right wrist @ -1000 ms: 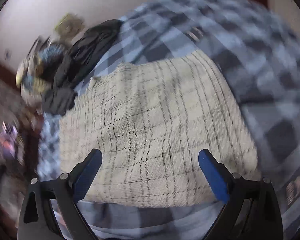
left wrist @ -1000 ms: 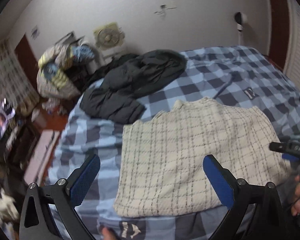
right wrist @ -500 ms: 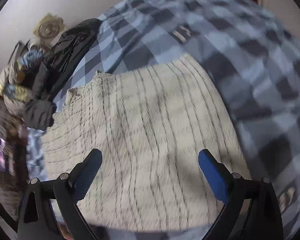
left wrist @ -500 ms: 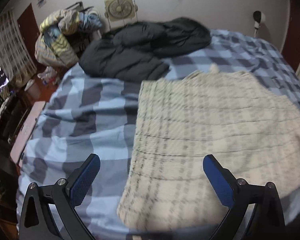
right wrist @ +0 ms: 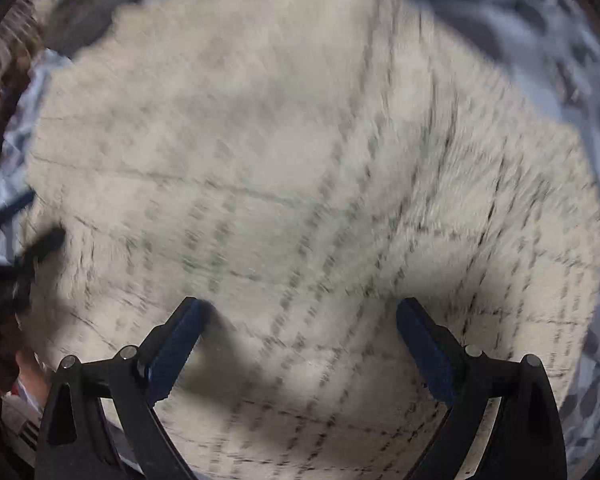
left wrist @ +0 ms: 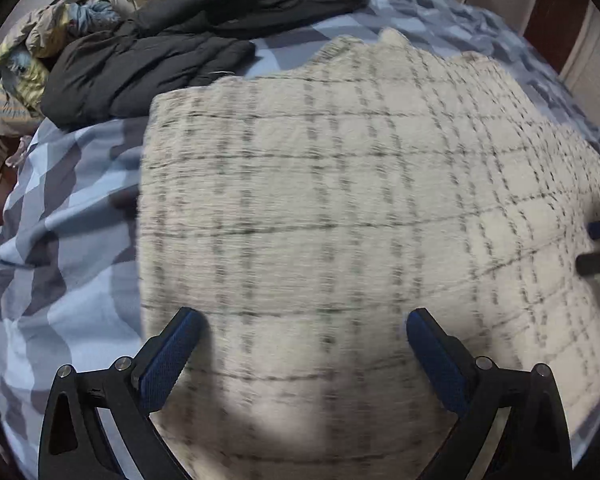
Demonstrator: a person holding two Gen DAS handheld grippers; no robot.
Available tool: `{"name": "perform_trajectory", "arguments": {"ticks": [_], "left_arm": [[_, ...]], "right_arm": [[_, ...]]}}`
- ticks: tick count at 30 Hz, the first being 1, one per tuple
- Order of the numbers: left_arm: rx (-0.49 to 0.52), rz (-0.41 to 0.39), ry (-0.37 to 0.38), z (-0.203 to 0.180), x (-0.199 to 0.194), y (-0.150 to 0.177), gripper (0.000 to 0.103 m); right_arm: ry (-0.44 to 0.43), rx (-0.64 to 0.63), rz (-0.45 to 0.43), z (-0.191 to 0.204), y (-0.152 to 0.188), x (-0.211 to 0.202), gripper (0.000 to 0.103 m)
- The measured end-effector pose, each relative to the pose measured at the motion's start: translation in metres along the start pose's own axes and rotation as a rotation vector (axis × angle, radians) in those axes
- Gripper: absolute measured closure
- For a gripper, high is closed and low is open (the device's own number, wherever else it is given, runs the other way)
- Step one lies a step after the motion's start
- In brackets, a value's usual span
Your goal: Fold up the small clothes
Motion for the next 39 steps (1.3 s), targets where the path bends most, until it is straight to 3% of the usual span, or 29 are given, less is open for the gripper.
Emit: {"name": "perform_trajectory", "arguments": {"ticks": [3,6,7,8,9,14,17,20,22,25,28,30,32,35,39], "left_arm": [[-0.098,-0.024,-0.068,0.031,0.0,0.001,0.0],[-0.154,-0.042,-0.267,0.055,-0.013,-0.002,0.0],[-0.17,-0.063,-0.389,0.065,-0.027,-0.004,0.0],[-0.187,-0.088,-0.446,0.074,-0.039,-0.003,0.0],[-0.2,-0.109,-0.456,0.08,-0.048,-0.002,0.0],[-0.254,-0.182,-0.319,0.091,-0.123,0.013,0.0],[-0.242,-0.235,-0.231,0.088,-0.161,0.033,0.0],[-0.294,-0.236,-0.157,0.086,-0.178,0.056,0.0],[-0.321,-0.234,-0.158,0.087,-0.184,0.063,0.0],[-0.33,-0.257,-0.256,0.083,-0.2,0.079,0.0],[-0.304,-0.251,-0.173,0.072,-0.201,0.087,0.0],[-0.277,-0.239,-0.171,0.068,-0.2,0.09,0.0],[-0.247,-0.217,-0.183,0.062,-0.194,0.089,0.0],[-0.25,-0.193,-0.143,0.062,-0.188,0.088,0.0],[-0.262,-0.142,-0.116,0.063,-0.177,0.091,0.0]], "right_arm": [[-0.042,0.101,-0.054,-0.03,0.005,-0.017,0.008],[0.066,0.269,-0.139,-0.075,0.019,-0.041,0.008],[0.09,0.323,-0.166,-0.088,0.027,-0.049,0.008],[0.086,0.374,-0.202,-0.099,0.036,-0.059,0.008],[0.068,0.404,-0.234,-0.104,0.043,-0.068,0.008],[0.017,0.452,-0.445,-0.098,0.091,-0.132,0.008],[-0.064,0.388,-0.581,-0.071,0.128,-0.179,0.008],[-0.062,0.304,-0.724,-0.045,0.17,-0.251,0.008],[-0.045,0.251,-0.776,-0.034,0.187,-0.293,0.008],[0.04,0.205,-0.761,-0.013,0.209,-0.358,0.008],[0.067,0.184,-0.814,-0.006,0.251,-0.413,0.008],[0.088,0.177,-0.851,-0.004,0.271,-0.434,0.006],[0.101,0.138,-0.875,0.0,0.286,-0.442,0.001],[0.06,0.09,-0.831,-0.009,0.265,-0.402,0.001],[0.109,0.274,-0.676,-0.04,0.233,-0.317,0.001]]}}
Point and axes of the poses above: each gripper's, at about its wrist camera, not at the fingertips, and x roughly the way its jaws point, z to its left, y to its underside, the point moved 2 cm from there along x, roughly the way its jaws point, and after that the axes turned 10 degrees about -y, right-handed, at the moved point
